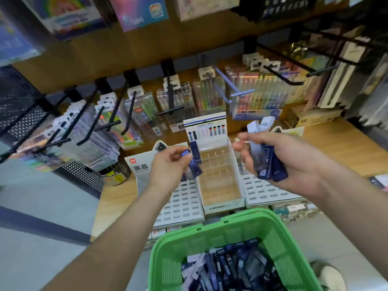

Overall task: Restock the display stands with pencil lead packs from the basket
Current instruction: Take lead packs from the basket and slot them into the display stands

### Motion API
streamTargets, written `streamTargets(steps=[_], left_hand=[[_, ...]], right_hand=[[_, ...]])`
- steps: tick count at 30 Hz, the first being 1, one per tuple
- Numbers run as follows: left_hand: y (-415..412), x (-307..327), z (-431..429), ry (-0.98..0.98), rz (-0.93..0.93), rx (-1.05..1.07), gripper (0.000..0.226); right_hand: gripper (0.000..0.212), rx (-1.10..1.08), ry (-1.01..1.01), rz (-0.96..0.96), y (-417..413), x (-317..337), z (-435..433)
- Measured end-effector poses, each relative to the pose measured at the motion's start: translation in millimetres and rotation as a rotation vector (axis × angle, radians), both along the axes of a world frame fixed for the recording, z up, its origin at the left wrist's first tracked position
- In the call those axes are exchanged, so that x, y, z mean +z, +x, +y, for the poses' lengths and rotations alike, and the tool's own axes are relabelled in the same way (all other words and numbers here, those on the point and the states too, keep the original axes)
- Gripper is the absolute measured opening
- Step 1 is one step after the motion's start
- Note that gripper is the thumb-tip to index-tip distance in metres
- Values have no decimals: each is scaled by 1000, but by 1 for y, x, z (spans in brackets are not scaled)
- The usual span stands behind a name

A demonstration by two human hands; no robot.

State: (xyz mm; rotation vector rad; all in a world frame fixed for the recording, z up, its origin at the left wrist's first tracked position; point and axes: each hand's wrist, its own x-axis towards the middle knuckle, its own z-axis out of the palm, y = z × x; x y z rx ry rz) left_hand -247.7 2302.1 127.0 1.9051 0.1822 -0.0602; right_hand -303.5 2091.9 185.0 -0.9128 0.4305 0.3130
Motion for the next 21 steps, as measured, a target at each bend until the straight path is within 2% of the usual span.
streamTargets(steps=[4,9,13,17,21], left_hand=[[19,-9,-22,151,-126,-22,28],[27,-15,-50,262,-164,-153,25],[43,-12,-45,357,-209,-100,13],[59,-18,-34,559,-179,-66,17],[63,-27,-30,695,-175,-123,17]], right_hand=[[23,6,-180,-59,-6,-1,-27],[32,17,-325,-44,-20,-5,-66],[29,32,-324,11,-28,-14,-73],[19,61,-269,14,-27,-18,-61],[21,84,-210,-16,-23,-16,-45]])
